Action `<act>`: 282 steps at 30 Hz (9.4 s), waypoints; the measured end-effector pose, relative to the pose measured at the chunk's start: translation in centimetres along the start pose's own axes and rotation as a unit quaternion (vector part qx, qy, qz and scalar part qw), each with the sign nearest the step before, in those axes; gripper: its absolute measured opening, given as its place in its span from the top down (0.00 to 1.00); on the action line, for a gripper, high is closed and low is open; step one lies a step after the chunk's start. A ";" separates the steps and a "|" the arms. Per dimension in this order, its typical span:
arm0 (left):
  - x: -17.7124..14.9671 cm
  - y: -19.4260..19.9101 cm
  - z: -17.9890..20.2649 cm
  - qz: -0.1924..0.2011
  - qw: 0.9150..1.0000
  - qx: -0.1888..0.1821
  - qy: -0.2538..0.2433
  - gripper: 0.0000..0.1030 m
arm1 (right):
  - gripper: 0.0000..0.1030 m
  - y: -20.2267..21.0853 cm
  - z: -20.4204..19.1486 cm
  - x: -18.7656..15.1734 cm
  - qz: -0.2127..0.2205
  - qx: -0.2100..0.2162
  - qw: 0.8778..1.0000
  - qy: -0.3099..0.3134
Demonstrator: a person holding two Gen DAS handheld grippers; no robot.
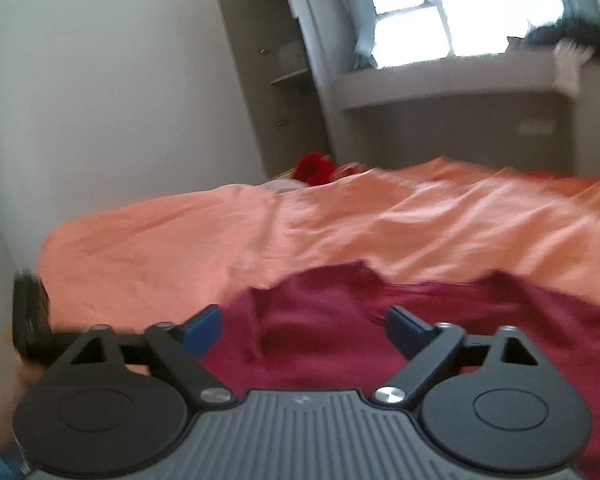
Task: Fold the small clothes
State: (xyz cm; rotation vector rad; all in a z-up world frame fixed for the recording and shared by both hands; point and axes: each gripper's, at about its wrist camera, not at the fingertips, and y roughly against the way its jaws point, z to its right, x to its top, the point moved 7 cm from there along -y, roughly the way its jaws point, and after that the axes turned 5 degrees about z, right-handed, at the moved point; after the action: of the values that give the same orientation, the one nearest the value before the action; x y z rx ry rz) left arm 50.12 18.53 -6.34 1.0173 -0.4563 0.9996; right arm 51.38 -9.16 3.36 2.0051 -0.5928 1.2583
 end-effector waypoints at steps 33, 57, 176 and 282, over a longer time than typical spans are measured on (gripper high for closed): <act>1.0 3.0 -0.7 0.084 0.996 0.025 0.024 0.61 | 0.50 -19.2 -4.7 -0.7 -0.091 0.006 0.996 -0.001; 0.6 1.6 -1.4 0.027 0.992 0.109 -0.061 0.68 | 0.01 9.9 -1.3 -12.1 -0.022 -0.176 0.955 0.239; -23.4 23.7 13.0 0.157 0.856 0.124 -0.477 0.38 | 0.95 34.6 -9.0 -17.6 0.097 -0.242 0.911 0.320; -6.2 14.4 11.4 0.010 0.964 -0.069 -0.255 0.24 | 0.00 22.9 5.8 -12.9 0.050 -0.260 0.959 0.098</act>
State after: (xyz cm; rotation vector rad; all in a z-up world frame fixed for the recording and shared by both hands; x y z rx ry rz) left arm 35.94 7.99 1.77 1.1429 -0.9489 0.7044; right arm 33.58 -28.38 -2.89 1.4153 -0.8363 1.1904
